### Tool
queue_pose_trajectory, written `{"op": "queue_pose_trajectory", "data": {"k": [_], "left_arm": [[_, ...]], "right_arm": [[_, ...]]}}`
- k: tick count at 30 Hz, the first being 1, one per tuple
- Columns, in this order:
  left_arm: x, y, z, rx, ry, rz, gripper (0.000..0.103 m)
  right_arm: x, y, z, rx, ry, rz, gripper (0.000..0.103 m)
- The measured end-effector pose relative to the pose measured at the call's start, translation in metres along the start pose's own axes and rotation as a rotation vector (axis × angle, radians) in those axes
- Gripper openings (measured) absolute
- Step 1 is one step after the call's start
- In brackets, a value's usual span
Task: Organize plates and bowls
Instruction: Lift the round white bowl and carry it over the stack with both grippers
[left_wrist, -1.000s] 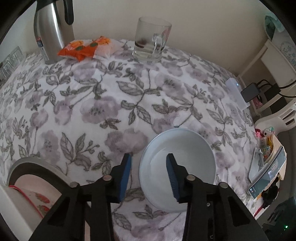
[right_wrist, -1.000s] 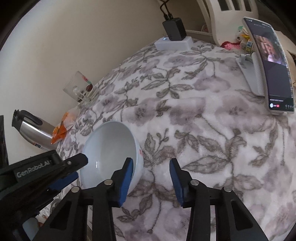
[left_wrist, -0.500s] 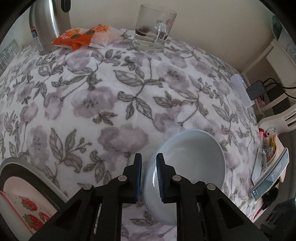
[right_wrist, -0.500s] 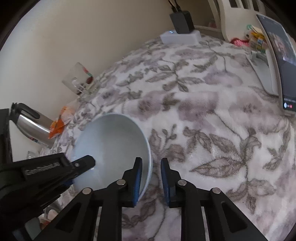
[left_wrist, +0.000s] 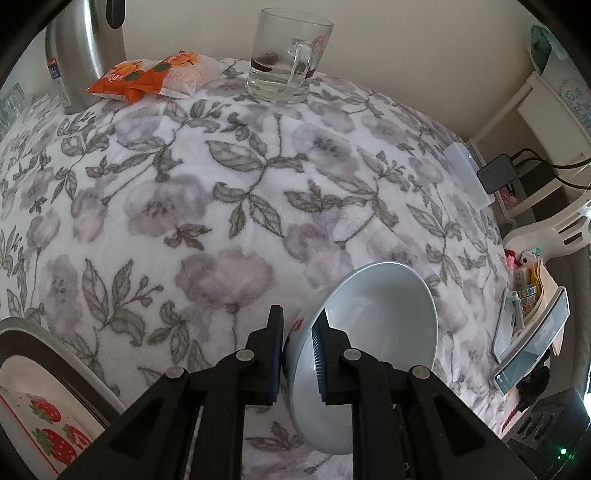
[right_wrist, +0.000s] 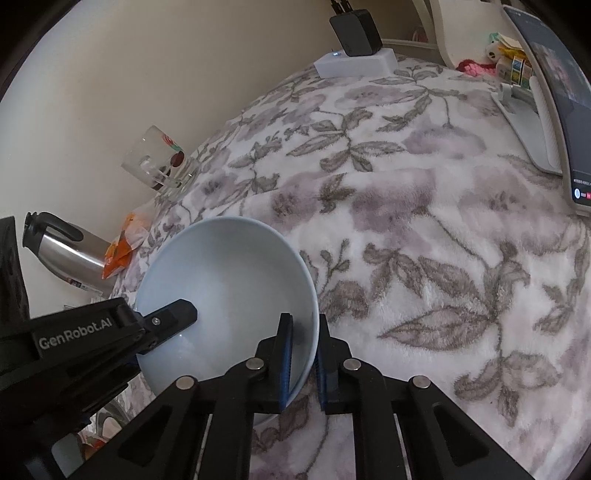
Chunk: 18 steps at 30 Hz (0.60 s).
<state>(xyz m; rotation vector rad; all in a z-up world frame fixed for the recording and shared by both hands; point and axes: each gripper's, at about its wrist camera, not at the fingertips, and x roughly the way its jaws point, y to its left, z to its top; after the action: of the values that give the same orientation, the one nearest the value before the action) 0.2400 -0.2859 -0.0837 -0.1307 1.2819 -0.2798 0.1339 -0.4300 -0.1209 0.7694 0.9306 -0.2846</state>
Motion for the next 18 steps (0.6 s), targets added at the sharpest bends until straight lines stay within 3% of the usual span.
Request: {"op": "queue_pose_trajectory", "data": {"k": [8, 18], "left_arm": [[-0.013, 0.000, -0.007, -0.010, 0.011, -0.038, 0.015], [-0.067, -0.004, -0.012, 0.010, -0.070, -0.107, 0.015]], "right_arm": [[-0.020, 0.002, 0.001, -0.020, -0.003, -0.014, 0.012], [-0.070, 0.022, 0.005, -0.091, -0.078, 0.007, 0.012]]}}
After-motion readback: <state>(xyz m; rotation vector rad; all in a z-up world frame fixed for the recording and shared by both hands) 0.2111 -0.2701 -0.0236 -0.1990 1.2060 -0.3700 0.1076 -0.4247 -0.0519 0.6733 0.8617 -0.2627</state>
